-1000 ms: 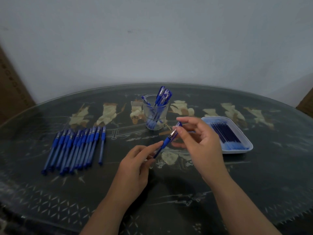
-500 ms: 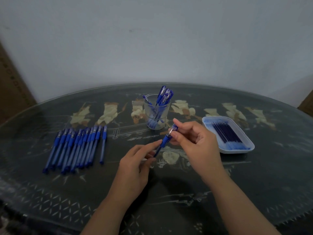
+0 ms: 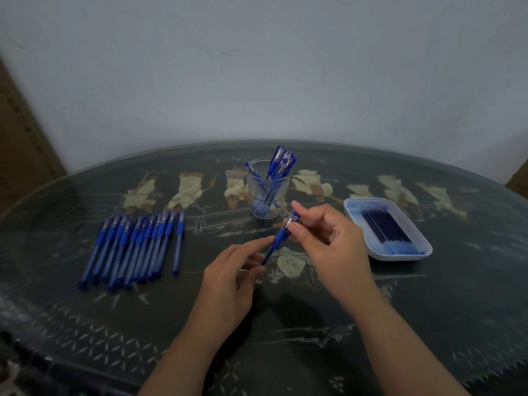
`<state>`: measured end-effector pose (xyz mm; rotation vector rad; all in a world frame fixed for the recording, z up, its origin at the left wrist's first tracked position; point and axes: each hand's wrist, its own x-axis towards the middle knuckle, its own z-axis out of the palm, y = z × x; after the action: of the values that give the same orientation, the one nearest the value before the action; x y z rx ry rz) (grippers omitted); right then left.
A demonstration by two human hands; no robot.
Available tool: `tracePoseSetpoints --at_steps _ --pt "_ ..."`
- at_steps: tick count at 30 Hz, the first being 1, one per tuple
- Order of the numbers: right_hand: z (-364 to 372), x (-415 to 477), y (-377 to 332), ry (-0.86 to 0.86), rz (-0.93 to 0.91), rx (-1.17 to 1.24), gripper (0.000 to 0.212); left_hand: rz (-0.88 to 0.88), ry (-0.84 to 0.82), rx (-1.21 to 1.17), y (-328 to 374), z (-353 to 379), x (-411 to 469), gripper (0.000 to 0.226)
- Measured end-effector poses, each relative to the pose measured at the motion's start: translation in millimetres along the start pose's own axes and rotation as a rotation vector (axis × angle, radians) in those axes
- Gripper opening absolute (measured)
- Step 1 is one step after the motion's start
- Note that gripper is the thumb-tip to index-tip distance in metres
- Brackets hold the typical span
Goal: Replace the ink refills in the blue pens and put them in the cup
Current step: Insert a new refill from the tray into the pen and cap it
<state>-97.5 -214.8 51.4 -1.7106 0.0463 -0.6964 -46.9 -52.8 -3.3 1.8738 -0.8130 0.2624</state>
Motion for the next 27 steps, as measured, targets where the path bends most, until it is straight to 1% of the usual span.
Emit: tracePoseSetpoints --at_steps 3,6,9,11,13,16,19,23,27 --pt "0.6 -2.6 1.8 0.006 -0.003 -0.022 0.024 -0.020 -0.008 -0.020 -2.5 0.6 0.7 0.066" --pt "-0.1 -6.1 -0.3 0.058 0.027 -0.036 0.026 -0.052 -0.002 -0.069 -7.6 0.5 3.7 0.060" --pt "-5.9 -0.6 -12.1 0.144 0.015 -0.060 0.028 -0.061 0.020 -0.078 -10.2 -4.3 8.0 0.044" --pt "-11.8 9.9 -24.0 0.199 -0.038 -0.110 0.026 -0.075 0.002 0.013 -14.1 -12.3 9.7 0.034" --pt "-15.8 23.8 -37.9 0.242 -0.111 -0.155 0.025 -0.083 -0.007 0.117 -21.9 -21.2 7.6 0.029" --pt "-15.3 49.0 -60.1 0.296 -0.220 -0.223 0.024 -0.130 0.013 0.291 -33.2 -27.8 3.1 0.027" --pt "-6.0 75.6 -71.4 0.309 -0.311 -0.292 0.025 -0.157 -0.009 0.482 -38.5 -24.6 0.9 0.029" --pt "10.7 96.9 -60.7 0.262 -0.321 -0.369 0.021 -0.183 -0.073 0.521 -38.7 -20.5 0.9 0.030" --pt "23.2 103.8 -40.5 0.208 -0.311 -0.452 0.019 -0.166 -0.068 0.523 -39.6 -20.3 1.6 0.030"
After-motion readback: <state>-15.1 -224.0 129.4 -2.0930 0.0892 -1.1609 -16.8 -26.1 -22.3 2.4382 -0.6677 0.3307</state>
